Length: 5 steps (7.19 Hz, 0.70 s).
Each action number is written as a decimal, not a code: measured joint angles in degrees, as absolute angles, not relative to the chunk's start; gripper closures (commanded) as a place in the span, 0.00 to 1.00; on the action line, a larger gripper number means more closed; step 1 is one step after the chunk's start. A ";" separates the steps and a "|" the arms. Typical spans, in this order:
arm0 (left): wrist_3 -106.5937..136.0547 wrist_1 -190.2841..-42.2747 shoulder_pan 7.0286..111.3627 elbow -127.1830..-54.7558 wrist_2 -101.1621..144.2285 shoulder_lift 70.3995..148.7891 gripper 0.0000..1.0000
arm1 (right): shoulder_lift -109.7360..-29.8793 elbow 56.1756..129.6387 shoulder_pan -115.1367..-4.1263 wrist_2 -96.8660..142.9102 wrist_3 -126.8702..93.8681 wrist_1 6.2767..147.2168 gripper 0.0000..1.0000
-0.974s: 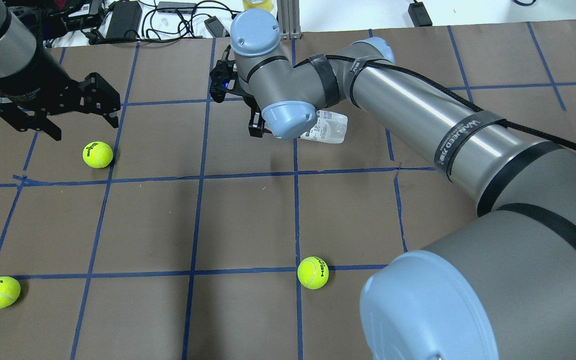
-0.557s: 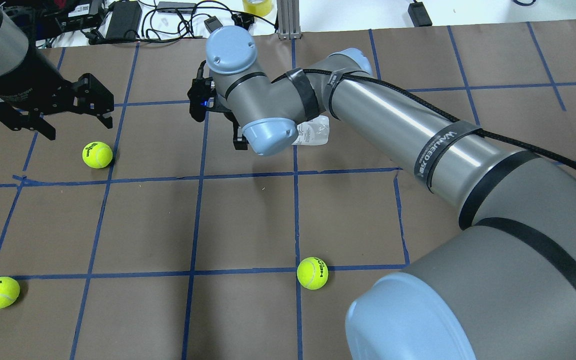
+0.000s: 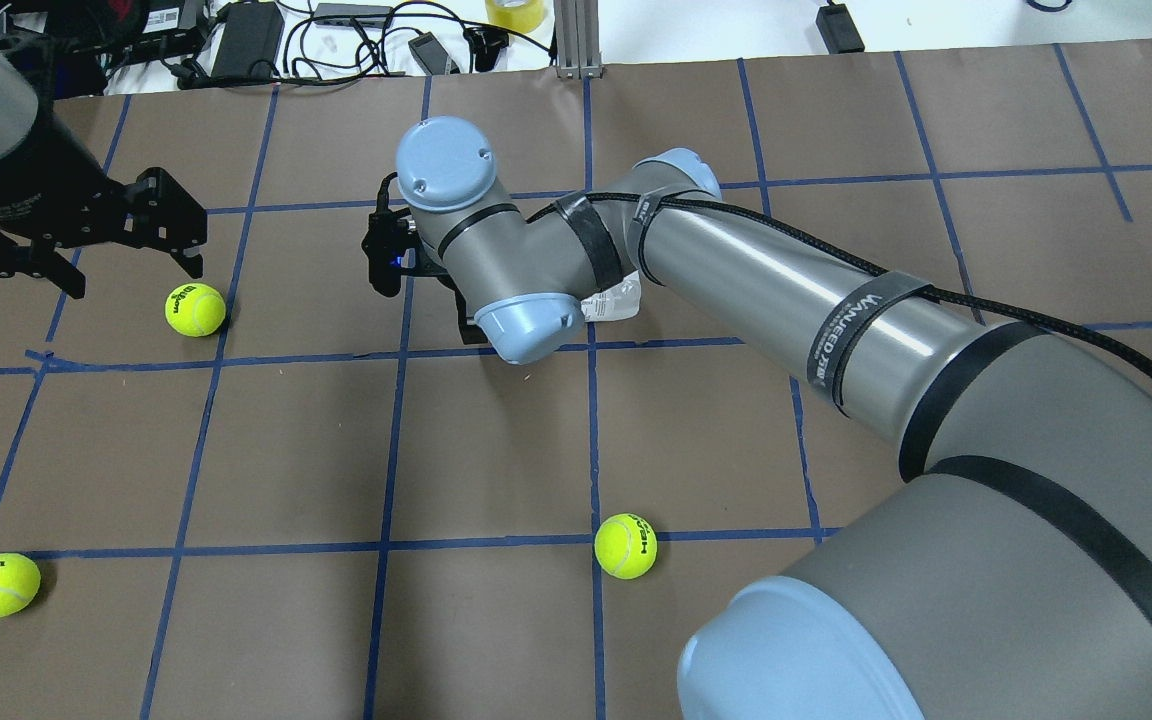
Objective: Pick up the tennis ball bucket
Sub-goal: 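Carry the can toward the table center and lay it on its side, then open and raise the right gripper while the left gripper reaches toward the can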
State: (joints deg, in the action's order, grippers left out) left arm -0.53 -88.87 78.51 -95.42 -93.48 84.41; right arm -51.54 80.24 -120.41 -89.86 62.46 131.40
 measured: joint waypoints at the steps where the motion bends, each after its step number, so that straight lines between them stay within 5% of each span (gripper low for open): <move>1: -0.57 -88.65 78.49 -95.26 -93.20 84.56 0.00 | -51.75 79.94 -119.86 -89.82 62.30 130.22 0.00; 5: 0.14 -88.11 78.40 -95.79 -89.35 85.81 0.00 | -62.64 77.99 -109.70 -86.61 59.65 115.76 0.00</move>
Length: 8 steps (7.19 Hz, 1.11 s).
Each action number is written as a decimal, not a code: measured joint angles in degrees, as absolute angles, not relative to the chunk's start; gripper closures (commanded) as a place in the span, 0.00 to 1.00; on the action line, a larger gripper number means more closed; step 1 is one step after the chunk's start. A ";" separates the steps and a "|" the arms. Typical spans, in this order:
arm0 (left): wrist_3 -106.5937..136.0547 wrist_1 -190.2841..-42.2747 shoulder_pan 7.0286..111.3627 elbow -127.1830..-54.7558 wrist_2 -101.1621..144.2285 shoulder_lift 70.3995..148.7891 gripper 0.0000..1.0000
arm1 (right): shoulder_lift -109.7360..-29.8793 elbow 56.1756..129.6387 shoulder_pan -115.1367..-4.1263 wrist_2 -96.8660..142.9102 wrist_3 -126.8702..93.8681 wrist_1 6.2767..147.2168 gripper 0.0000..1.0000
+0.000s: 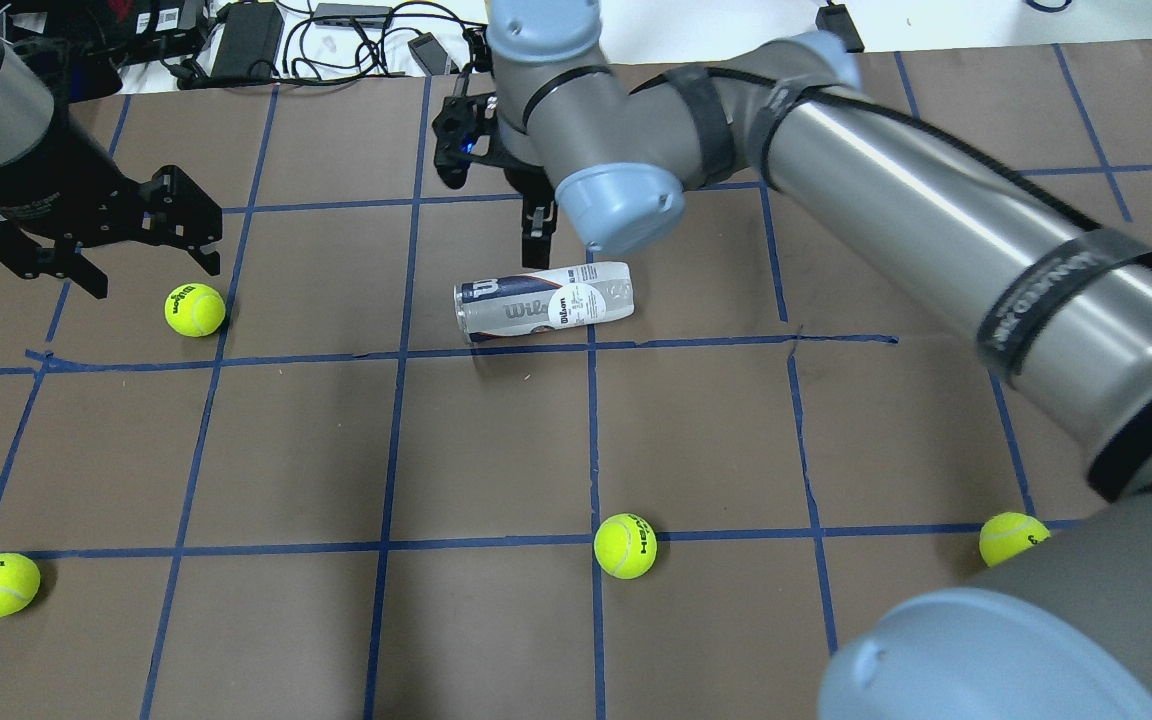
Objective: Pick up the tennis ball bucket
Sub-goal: 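Open and raise the right gripper while the left gripper reaches toward the can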
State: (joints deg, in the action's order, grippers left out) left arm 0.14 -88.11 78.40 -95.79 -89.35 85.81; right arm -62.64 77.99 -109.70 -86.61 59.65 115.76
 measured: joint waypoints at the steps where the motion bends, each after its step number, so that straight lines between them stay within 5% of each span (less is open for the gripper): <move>1: 0.32 -87.27 78.48 -96.17 -86.80 86.44 0.00 | -66.07 78.13 -106.08 -85.84 57.92 111.63 0.00; 8: 0.55 -57.02 79.21 -107.30 -61.32 100.32 0.00 | -84.48 79.89 -94.43 -87.97 46.61 90.43 0.00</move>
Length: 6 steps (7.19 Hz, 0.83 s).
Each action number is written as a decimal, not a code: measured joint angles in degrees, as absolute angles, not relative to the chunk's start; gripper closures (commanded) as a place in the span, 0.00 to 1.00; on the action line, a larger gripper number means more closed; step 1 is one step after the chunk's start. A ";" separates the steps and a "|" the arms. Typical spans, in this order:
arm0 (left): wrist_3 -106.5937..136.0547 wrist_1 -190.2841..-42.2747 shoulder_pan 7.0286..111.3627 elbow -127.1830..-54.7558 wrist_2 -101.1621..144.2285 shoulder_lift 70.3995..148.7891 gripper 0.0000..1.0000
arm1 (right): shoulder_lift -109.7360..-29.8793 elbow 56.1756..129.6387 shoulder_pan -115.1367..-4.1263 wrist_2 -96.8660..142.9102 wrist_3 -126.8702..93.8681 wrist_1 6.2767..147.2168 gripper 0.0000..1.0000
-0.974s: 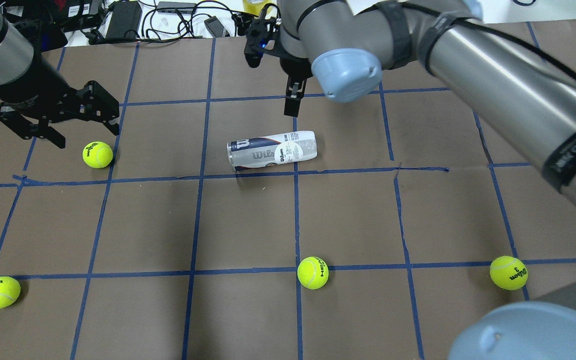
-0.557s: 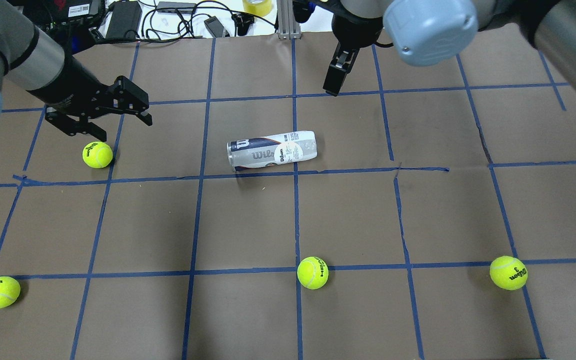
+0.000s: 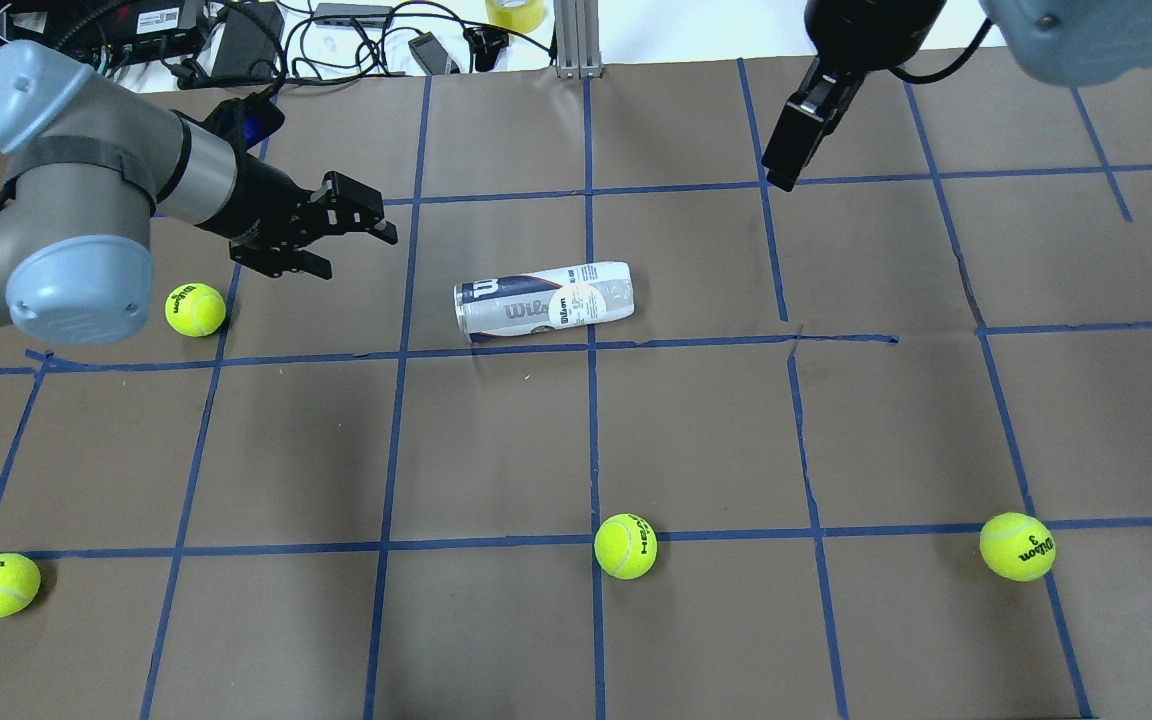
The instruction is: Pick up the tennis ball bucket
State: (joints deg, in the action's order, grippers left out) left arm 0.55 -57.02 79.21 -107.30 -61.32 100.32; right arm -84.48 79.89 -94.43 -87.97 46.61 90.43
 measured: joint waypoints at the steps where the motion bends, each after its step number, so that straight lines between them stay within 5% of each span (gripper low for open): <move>1: 0.55 -53.89 79.54 -107.65 -57.61 103.36 0.00 | -85.35 80.23 -93.87 -88.16 42.50 89.80 0.00; 6: 1.20 -45.42 84.65 -107.83 -52.32 115.26 0.04 | -90.08 80.77 -92.87 -88.56 3.79 86.58 0.00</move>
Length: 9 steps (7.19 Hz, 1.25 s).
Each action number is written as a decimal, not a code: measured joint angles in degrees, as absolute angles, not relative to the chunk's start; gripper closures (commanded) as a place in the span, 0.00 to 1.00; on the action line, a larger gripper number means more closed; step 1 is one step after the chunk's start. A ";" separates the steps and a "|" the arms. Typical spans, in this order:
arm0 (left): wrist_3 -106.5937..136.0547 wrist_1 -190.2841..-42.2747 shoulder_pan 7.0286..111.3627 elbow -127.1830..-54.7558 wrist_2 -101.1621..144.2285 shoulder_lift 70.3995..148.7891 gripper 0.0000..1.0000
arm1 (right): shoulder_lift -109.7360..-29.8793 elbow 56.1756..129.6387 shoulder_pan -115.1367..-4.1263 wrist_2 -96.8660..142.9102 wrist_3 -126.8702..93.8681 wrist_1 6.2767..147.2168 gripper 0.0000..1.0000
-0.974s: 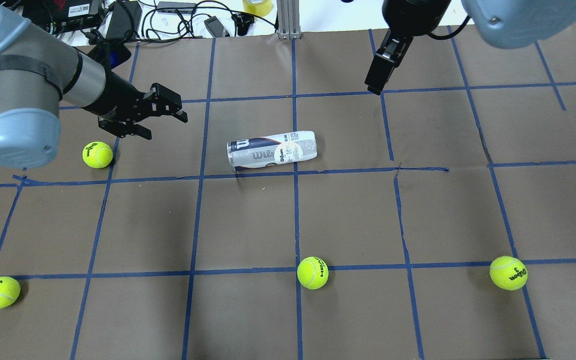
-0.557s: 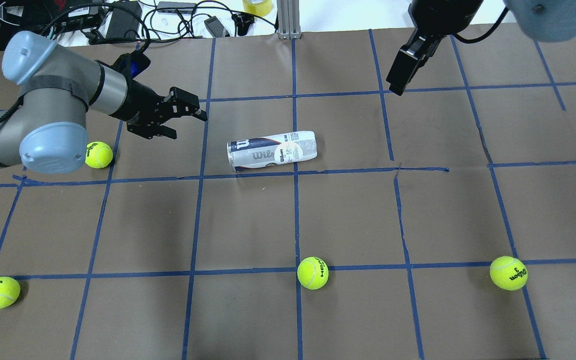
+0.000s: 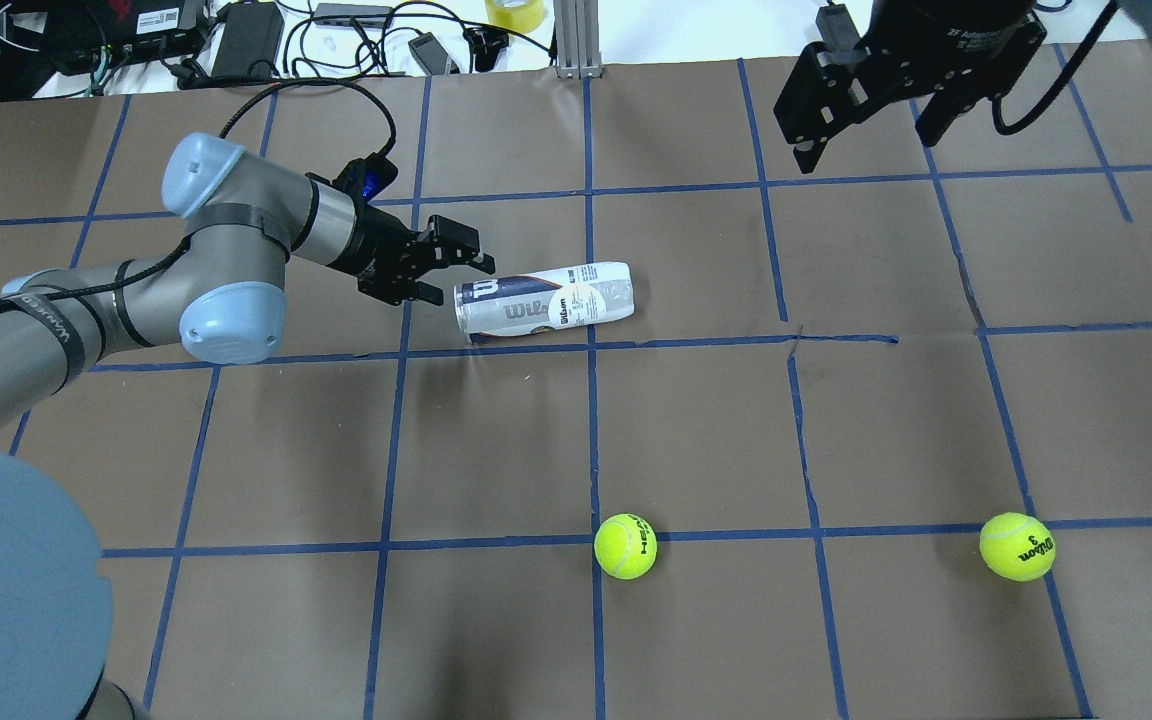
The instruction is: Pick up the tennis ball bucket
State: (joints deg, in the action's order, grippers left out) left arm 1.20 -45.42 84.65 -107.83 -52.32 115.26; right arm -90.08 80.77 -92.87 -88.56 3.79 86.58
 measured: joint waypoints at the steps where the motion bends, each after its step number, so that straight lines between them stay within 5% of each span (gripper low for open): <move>1: 2.41 -44.99 85.76 -107.79 -52.30 116.37 0.61 | -90.50 80.77 -92.68 -88.58 -2.93 86.55 0.00; 2: 3.88 -44.77 86.59 -107.71 -52.25 116.82 1.00 | -90.83 80.77 -92.52 -88.59 -9.27 86.52 0.00; 6: 20.69 -44.73 87.72 -103.04 -51.35 115.37 1.00 | -91.37 80.80 -92.38 -90.53 -19.41 85.82 0.00; 9: 32.91 -49.65 89.23 -89.43 -52.90 113.13 1.00 | -91.41 81.10 -92.37 -91.13 -4.65 85.72 0.00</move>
